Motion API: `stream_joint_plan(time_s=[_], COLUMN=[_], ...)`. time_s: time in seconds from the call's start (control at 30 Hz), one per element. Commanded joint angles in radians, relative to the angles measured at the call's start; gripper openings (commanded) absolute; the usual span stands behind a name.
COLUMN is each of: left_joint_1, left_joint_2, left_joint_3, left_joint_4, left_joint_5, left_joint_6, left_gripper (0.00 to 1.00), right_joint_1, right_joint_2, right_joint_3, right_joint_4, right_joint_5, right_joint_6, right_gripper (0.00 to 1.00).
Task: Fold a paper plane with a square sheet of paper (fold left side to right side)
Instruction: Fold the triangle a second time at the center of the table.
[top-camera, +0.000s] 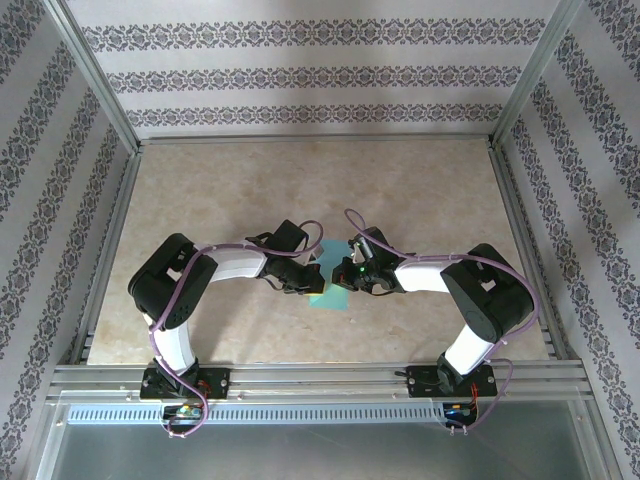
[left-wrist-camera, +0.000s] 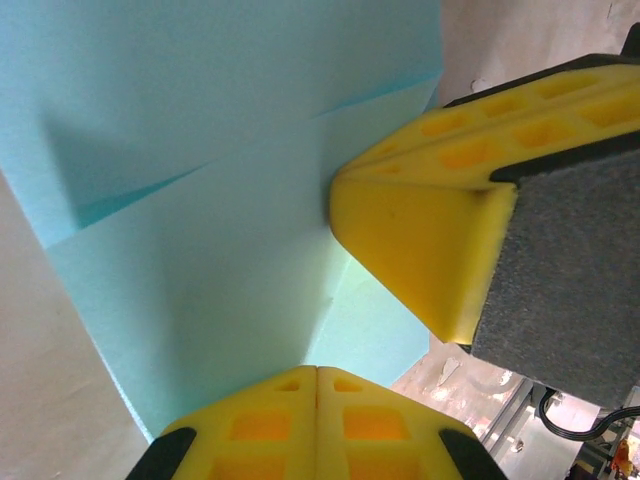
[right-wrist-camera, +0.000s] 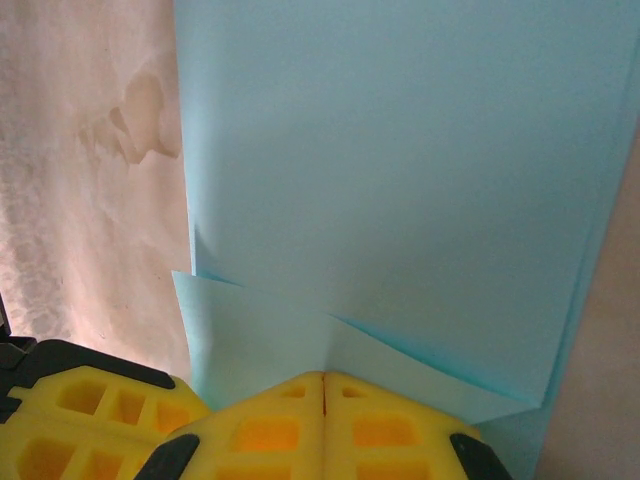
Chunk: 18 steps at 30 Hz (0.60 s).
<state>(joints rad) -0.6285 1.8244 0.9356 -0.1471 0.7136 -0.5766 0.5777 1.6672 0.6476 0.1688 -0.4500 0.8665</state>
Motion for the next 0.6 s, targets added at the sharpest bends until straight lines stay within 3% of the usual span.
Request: stream_joint_plan(time_s=[0.0,0.57], left_joint_1=[-0.012,-0.012], left_joint_2=[0.017,0.038], left_joint_3=[0.015,-0.010], left_joint_4=[-0.048,-0.066], left_joint_5=[-0.022,-0.083], left_joint_6=[0.039,0.061], left_gripper=[0.00,0.00], right_joint_1=[-0.003,-0.016], right_joint_2=[0.029,-0.030], right_joint_3=[-0.016,0.022], right_joint_4=[-0.052,-0.072], right_joint_5=[0.030,-0.001], right_joint_6=[-0.001,-0.021], right_gripper=[0.00,0.00])
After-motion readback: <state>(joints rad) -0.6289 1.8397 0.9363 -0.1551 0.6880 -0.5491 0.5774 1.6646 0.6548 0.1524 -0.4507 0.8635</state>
